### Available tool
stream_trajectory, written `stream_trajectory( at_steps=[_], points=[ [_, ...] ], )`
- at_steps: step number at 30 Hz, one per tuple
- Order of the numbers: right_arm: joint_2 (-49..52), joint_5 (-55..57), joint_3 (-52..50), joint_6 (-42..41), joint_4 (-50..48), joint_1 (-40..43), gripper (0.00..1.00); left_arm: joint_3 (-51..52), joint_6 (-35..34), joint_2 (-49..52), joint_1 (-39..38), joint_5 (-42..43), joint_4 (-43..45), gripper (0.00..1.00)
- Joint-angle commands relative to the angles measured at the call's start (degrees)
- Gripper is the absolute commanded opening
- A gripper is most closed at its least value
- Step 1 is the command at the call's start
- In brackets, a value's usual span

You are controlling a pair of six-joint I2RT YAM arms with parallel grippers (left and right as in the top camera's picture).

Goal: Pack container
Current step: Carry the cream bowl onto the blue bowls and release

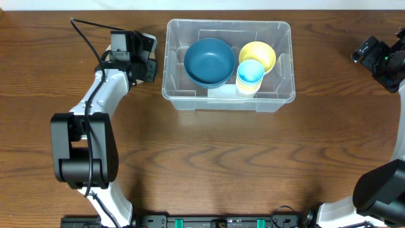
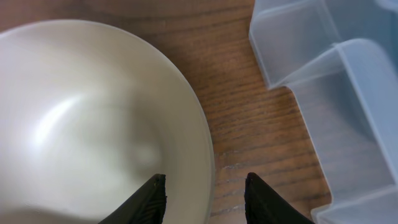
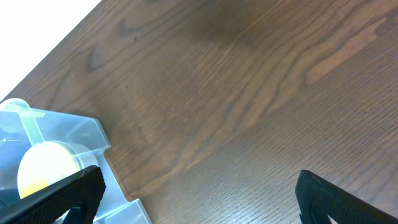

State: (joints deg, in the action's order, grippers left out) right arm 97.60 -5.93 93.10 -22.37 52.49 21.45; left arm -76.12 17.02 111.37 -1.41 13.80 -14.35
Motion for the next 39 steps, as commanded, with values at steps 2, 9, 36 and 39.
stream_trajectory(
  at_steps=[2,9,36,39],
  points=[
    [-1.49,0.15,0.42,-0.50,0.02,0.28,0.99,0.02,1.20,2.49,0.04,-1.03,0.98,0.37],
    [-1.49,0.13,0.42,-0.50,0.02,0.31,0.99,0.02,1.20,2.62,0.09,-6.14,1.57,0.27],
    [-1.49,0.15,0.42,-0.50,0.02,0.28,0.99,0.02,0.66,-13.11,0.07,-14.95,1.53,0.06],
    [-1.49,0.15,0.42,-0.50,0.02,0.28,0.99,0.02,-0.46,-17.29,0.02,-14.91,1.14,0.06]
  ],
)
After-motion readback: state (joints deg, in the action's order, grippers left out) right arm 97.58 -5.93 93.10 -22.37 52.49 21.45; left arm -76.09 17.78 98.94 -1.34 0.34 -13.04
